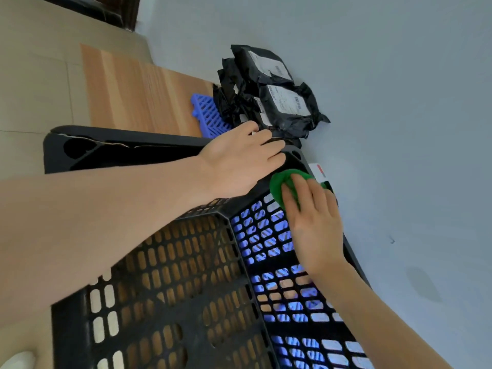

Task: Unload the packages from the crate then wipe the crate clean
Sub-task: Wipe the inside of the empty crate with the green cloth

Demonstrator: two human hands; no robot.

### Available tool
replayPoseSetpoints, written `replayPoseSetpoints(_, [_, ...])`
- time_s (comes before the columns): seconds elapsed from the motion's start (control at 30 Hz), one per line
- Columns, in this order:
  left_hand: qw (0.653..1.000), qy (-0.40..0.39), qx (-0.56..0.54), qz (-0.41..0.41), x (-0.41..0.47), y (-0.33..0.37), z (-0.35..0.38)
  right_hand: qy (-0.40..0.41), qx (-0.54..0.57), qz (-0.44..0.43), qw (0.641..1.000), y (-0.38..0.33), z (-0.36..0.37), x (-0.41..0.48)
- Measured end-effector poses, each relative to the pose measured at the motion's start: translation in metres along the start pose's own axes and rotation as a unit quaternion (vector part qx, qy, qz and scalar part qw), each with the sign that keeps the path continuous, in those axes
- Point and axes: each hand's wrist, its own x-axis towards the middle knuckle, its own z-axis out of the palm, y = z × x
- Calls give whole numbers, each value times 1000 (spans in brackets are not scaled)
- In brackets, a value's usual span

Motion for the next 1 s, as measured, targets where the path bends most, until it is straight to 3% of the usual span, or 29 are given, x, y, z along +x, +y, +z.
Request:
replayPoseSetpoints(0.1, [1000, 6, 20, -4, -1, 1, 3, 54, 9, 54, 997, 12, -7, -1])
replayPoseSetpoints(0.17, [1000, 2, 22, -2, 0, 2, 3, 44, 10, 45, 998, 4, 0, -4])
replayPoseSetpoints(0.3, [1000, -4, 14, -1, 2, 1, 1, -47, 19, -23, 998, -35, 35, -12])
replayPoseSetpoints(0.47, [1000, -6, 14, -1, 3, 0, 4, -167, 58, -23, 984, -81, 79, -26])
replayPoseSetpoints(0.63, [1000, 1, 20, -2, 3, 0, 6, -265, 30, -206, 942, -98, 95, -53])
replayPoseSetpoints(0.77, [1000, 7, 20, -4, 2, 0, 7, -268, -67, -262, 925, -82, 79, -56])
replayPoseSetpoints(1.0, [1000, 13, 18, -5, -1, 1, 2, -164, -35, -89, 982, -29, 21, -48])
